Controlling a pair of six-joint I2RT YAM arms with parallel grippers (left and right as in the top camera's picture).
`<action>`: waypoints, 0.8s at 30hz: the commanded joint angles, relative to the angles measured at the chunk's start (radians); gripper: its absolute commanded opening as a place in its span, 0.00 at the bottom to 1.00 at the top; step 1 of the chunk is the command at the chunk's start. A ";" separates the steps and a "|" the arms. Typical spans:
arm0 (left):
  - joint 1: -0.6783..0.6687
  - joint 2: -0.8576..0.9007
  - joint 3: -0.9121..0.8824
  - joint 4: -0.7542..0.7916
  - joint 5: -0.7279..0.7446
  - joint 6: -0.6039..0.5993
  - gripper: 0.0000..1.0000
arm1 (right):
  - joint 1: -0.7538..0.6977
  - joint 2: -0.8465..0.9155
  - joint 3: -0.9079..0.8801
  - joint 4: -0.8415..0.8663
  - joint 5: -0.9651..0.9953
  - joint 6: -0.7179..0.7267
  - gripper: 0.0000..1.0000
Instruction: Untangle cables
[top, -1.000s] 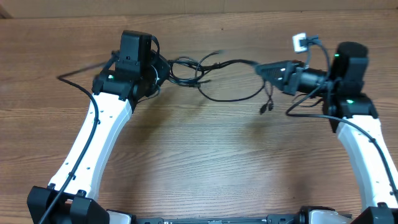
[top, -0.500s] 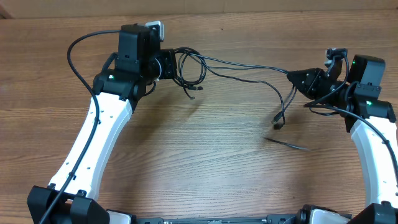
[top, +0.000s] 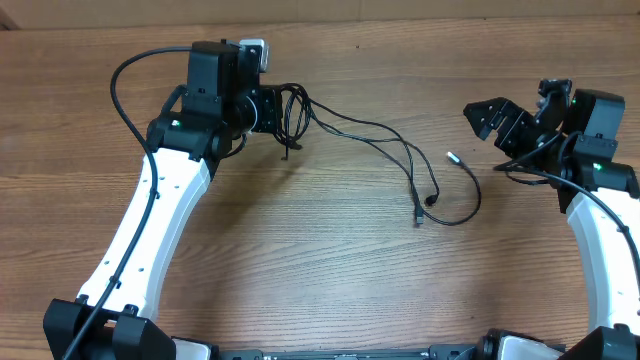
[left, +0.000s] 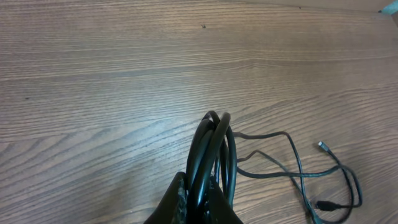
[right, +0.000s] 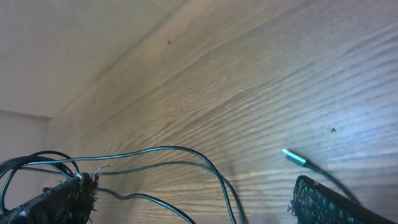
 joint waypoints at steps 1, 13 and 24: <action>0.004 -0.017 0.019 0.003 0.013 0.019 0.04 | 0.002 -0.028 0.008 -0.013 0.017 0.026 1.00; 0.004 -0.017 0.019 -0.070 0.114 0.023 0.04 | 0.002 -0.028 0.008 -0.013 0.017 0.026 1.00; 0.002 -0.017 0.019 -0.105 0.186 0.011 0.04 | 0.002 -0.028 0.008 -0.013 0.017 0.026 1.00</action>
